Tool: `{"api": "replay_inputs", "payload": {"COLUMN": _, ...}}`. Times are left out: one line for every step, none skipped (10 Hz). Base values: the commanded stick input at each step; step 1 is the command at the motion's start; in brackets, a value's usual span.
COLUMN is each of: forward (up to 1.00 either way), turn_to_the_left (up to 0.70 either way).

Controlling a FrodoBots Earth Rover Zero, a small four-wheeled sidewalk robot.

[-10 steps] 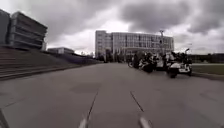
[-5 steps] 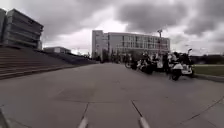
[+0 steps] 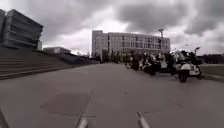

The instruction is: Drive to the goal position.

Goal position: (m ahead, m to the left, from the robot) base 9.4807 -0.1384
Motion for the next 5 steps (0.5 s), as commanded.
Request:
{"api": "replay_inputs", "payload": {"forward": 0.85, "turn_to_the_left": 0.00}}
{"api": "replay_inputs", "payload": {"forward": 0.85, "turn_to_the_left": 0.00}}
{"api": "replay_inputs", "payload": {"forward": 0.85, "turn_to_the_left": 0.00}}
{"api": "replay_inputs", "payload": {"forward": 0.85, "turn_to_the_left": 0.00}}
{"api": "replay_inputs", "payload": {"forward": 0.85, "turn_to_the_left": 0.00}}
